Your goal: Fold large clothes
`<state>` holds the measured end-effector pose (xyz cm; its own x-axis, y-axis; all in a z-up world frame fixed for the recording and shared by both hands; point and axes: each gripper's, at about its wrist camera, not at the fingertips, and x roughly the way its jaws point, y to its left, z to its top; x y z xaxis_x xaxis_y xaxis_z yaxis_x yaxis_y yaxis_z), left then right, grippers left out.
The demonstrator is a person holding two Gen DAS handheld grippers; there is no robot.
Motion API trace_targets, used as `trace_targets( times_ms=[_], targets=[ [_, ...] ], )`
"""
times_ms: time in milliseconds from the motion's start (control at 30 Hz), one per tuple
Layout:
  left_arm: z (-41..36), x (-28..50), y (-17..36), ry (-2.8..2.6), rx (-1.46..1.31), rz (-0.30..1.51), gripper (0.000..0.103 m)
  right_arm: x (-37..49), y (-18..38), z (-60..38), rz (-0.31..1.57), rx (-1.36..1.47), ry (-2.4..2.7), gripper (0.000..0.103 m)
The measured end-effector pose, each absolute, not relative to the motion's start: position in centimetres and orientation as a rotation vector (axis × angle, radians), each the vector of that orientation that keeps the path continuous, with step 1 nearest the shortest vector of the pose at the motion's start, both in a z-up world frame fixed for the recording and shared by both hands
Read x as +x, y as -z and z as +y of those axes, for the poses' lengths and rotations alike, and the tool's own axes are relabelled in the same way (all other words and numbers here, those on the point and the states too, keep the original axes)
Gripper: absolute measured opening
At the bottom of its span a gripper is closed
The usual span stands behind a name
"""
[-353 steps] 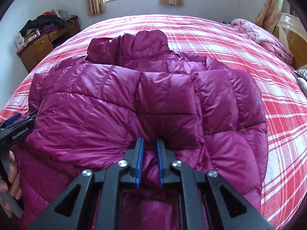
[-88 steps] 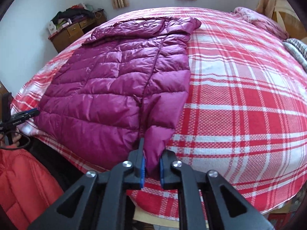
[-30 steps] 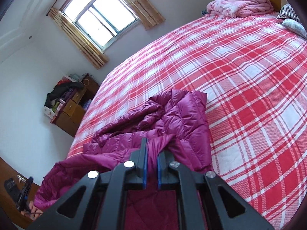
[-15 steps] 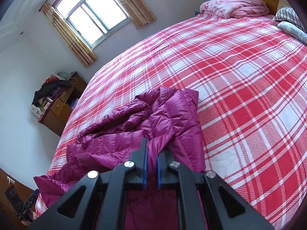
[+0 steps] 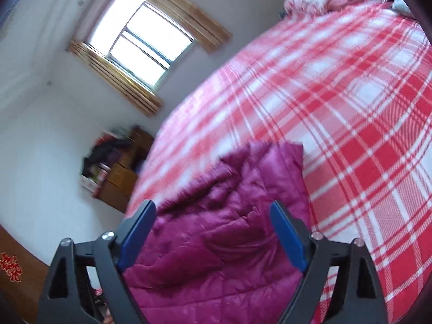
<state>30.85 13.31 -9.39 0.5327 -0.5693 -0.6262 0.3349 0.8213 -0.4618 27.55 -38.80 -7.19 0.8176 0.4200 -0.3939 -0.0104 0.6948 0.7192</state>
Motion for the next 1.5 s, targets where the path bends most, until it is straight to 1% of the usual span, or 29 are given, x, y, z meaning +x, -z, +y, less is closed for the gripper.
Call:
trace_targets(
  times_ms=[67,167,300,400,433,467,500,533,567,633,667,700,733,767,800,900,1000,1167,1267,1367,1433,1500],
  targets=[
    [13.8,29.7,8.8,0.584,-0.304,0.813,0.069,26.9,6.0,-38.3,0.584,0.635,-0.22,0.096],
    [14.2,28.4,8.8,0.607,-0.279,0.772,0.069,27.0,5.9,-35.3,0.665,0.327,-0.188,0.096],
    [13.7,29.6,9.5,0.595,-0.301,0.803,0.069,29.0,8.6,-31.0,0.769,-0.013,-0.134,0.095],
    [12.4,31.3,10.1,0.585,-0.275,0.846,0.069,31.4,10.8,-29.9,0.822,-0.099,-0.119,0.094],
    [11.9,31.8,10.2,0.59,-0.27,0.852,0.069,31.7,11.4,-29.9,0.842,-0.1,-0.138,0.085],
    [11.6,32.1,10.2,0.596,-0.266,0.859,0.069,32.1,12.1,-29.6,0.865,-0.105,-0.159,0.064],
    [11.3,32.4,10.3,0.599,-0.264,0.861,0.069,32.3,12.6,-29.5,0.882,-0.116,-0.17,0.049],
    [11.2,32.7,10.3,0.6,-0.264,0.859,0.069,32.3,13.0,-29.2,0.895,-0.134,-0.169,0.03],
    [11.0,33.0,10.2,0.596,-0.265,0.853,0.069,32.2,13.2,-28.9,0.899,-0.148,-0.163,0.017],
    [10.7,33.0,10.2,0.591,-0.264,0.835,0.069,31.4,12.7,-28.7,0.865,-0.156,-0.147,0.011],
    [10.6,32.7,10.2,0.589,-0.261,0.82,0.064,30.7,12.3,-28.8,0.839,-0.148,-0.136,0.01],
    [10.5,32.3,10.0,0.586,-0.255,0.808,0.049,30.2,11.7,-28.8,0.815,-0.132,-0.13,0.009],
    [10.3,32.1,10.0,0.585,-0.249,0.805,0.04,29.3,10.9,-29.0,0.782,-0.106,-0.125,0.009],
    [10.2,31.8,9.9,0.584,-0.245,0.806,0.024,28.3,10.1,-29.2,0.749,-0.078,-0.118,0.009],
    [10.2,31.5,9.8,0.585,-0.241,0.801,0.016,27.3,9.3,-29.4,0.714,-0.054,-0.109,0.009],
    [10.0,30.0,8.9,0.589,-0.219,0.752,0.01,25.0,7.2,-29.4,0.625,-0.018,-0.098,0.009],
    [9.8,28.8,7.2,0.596,-0.197,0.691,0.009,23.3,4.9,-29.1,0.545,-0.023,-0.065,0.009],
    [8.8,29.6,3.4,0.566,-0.144,0.609,0.008,25.0,1.2,-28.5,0.447,-0.031,-0.028,0.009],
    [7.9,32.1,0.9,0.527,-0.095,0.563,0.008,27.9,-0.3,-28.3,0.41,-0.055,-0.003,0.009],
    [7.1,36.3,-0.6,0.474,-0.088,0.545,0.008,32.0,-1.0,-28.2,0.404,-0.078,0.056,0.009],
    [6.6,40.2,-0.4,0.394,-0.09,0.565,0.008,35.3,-0.1,-28.6,0.432,-0.052,0.09,0.009],
    [6.1,43.9,0.9,0.319,-0.113,0.607,0.008,38.7,2.1,-28.9,0.478,-0.027,0.144,0.009]
  ],
)
